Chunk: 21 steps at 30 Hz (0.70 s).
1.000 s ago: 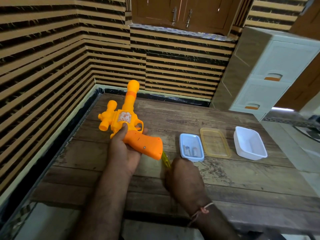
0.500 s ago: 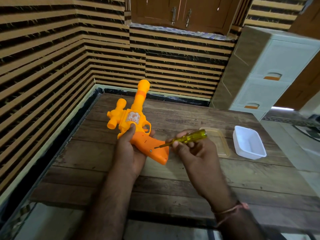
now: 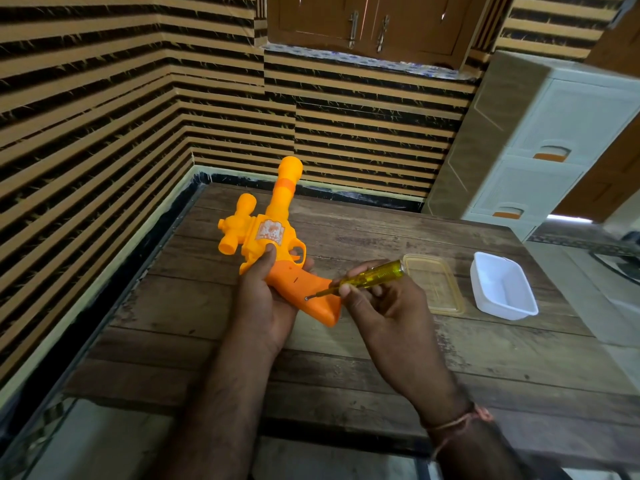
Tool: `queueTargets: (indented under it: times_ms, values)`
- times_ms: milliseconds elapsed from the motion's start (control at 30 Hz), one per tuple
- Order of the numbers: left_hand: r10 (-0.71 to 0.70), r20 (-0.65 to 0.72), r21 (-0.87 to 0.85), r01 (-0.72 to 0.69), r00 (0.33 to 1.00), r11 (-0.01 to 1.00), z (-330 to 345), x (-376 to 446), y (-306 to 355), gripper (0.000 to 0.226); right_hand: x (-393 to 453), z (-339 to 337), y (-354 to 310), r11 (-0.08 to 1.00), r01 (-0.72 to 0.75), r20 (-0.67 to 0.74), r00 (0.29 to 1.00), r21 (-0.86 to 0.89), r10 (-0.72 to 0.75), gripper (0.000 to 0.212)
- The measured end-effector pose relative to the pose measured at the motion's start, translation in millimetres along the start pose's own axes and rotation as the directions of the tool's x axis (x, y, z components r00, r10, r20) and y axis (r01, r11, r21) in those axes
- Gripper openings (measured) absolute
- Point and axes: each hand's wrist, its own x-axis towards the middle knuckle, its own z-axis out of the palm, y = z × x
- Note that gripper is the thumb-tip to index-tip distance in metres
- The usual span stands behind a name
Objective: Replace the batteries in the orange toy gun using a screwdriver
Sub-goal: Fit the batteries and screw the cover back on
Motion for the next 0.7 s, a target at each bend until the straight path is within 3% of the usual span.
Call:
queueTargets:
  times_ms: [233,400,600,700]
  values:
    - [-0.001,-0.005,-0.008,0.001,1.0,1.0,-1,2,-1,0.049,0,2,3,1.0,-0.005,-0.014,1.0,-0.005,0.005,0.01]
    - [0.012,0.011,0.027,-0.012,1.0,1.0,-1,2,-2,0.047,1,1,1,0.993,0.019,-0.001,1.0,-0.117,-0.019,0.007]
    - [0.038,0.02,0.101,-0.04,0.999,0.994,0,5,-10,0.046,5,-3,-11,0.931,0.024,-0.014,0.999,-0.364,-0.031,0.027]
    - [0.055,0.016,0.119,-0.057,0.998,0.991,-2,7,-14,0.048,6,-4,-9,0.94,-0.018,-0.077,0.997,-0.341,-0.008,0.032]
